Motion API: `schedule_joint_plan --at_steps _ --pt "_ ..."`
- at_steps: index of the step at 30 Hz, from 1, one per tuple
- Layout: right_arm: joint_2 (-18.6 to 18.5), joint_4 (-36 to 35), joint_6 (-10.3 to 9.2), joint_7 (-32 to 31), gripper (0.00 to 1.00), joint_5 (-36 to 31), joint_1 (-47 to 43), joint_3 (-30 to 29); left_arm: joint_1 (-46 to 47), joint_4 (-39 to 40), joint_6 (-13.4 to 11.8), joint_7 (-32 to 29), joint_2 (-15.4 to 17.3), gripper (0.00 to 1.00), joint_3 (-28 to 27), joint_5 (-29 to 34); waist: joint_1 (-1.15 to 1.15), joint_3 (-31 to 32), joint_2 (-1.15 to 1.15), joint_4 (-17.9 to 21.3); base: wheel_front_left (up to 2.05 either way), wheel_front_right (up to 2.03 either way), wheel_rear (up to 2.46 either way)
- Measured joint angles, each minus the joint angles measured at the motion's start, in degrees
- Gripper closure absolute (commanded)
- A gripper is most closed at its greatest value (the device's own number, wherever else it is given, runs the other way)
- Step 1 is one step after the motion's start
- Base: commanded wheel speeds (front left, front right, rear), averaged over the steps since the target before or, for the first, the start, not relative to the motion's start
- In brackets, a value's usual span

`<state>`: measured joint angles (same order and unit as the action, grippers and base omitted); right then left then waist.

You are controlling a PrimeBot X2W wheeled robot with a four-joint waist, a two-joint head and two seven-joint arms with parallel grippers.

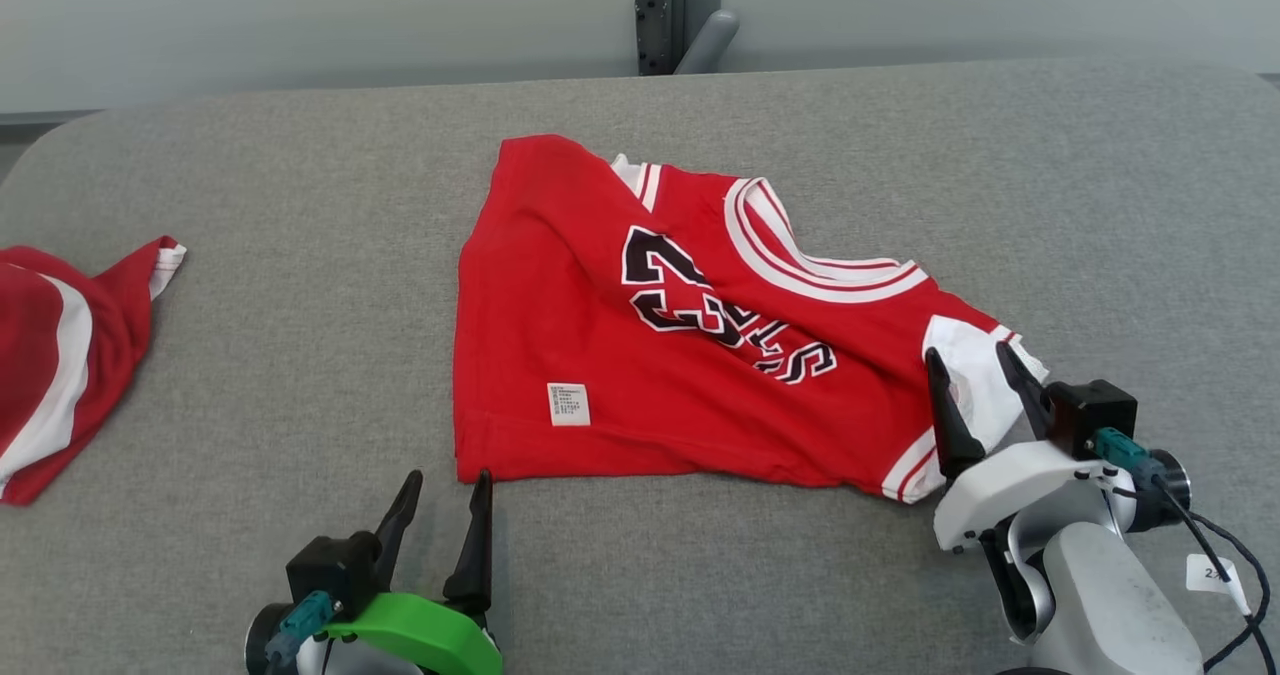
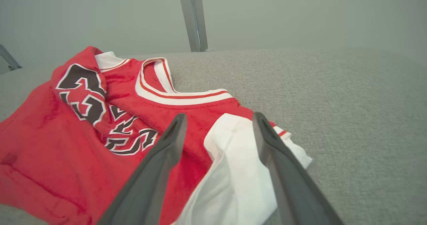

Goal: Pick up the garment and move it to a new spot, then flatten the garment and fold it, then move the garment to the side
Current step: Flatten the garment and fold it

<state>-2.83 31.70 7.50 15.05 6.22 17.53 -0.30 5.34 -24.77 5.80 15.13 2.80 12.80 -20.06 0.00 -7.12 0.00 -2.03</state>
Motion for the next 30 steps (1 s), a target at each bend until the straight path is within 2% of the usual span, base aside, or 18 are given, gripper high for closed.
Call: schedule_joint_plan --at_steps 6,7,9,13,16,22,23,24,30 --pt "0.05 5.72 0.0 0.0 0.02 -0.91 1.6 -0.49 0.06 -0.14 -0.04 0.0 0.0 0.0 -0.13 -0.09 0.0 -1.27 0.0 -1.4 0.0 0.0 0.0" --pt "0.03 6.27 0.0 0.0 0.26 -1.04 1.77 -0.53 0.09 -0.13 -0.2 0.0 0.01 0.0 -0.12 -0.15 0.0 -1.41 0.0 -1.51 0.0 0.0 0.0" --pt "0.04 7.33 0.0 0.0 1.0 -1.23 2.18 -0.68 0.22 -0.09 -0.24 0.0 0.01 0.0 -0.13 -0.16 0.0 -1.64 0.0 -1.6 0.0 0.0 0.0" --pt "0.04 7.56 0.0 0.0 1.0 0.07 2.89 -1.83 0.55 0.26 -0.23 0.0 0.01 0.0 -0.23 -0.46 0.0 -1.66 0.0 -1.18 0.0 0.0 0.0" --pt "0.03 5.23 0.0 0.0 1.0 1.94 2.53 -2.35 0.49 0.27 -0.18 0.0 0.01 0.0 -0.54 -0.37 0.0 -1.46 0.0 -0.33 0.0 0.0 0.0" --pt "0.01 -0.54 0.0 0.0 1.0 6.1 -3.49 -4.52 0.4 0.24 0.24 0.0 0.01 0.0 -1.41 0.56 0.0 -0.61 0.0 2.58 0.0 0.0 0.0" --pt "0.1 -2.08 0.0 0.0 0.21 7.25 -5.77 -5.81 0.3 0.19 0.26 0.01 -0.01 0.0 -1.62 0.9 0.0 -0.09 0.0 3.6 0.0 0.0 0.0" --pt "0.03 -3.05 0.0 0.0 0.0 7.4 -6.97 -6.24 0.08 0.14 0.27 0.0 0.0 0.0 -1.91 0.93 0.0 0.26 0.0 4.11 0.0 0.0 0.0" --pt "0.02 -9.78 0.0 0.0 0.0 8.04 -10.99 -5.95 -1.82 -0.33 0.25 0.0 0.01 0.0 -3.49 1.12 0.0 2.92 0.0 6.83 0.0 0.0 0.0"
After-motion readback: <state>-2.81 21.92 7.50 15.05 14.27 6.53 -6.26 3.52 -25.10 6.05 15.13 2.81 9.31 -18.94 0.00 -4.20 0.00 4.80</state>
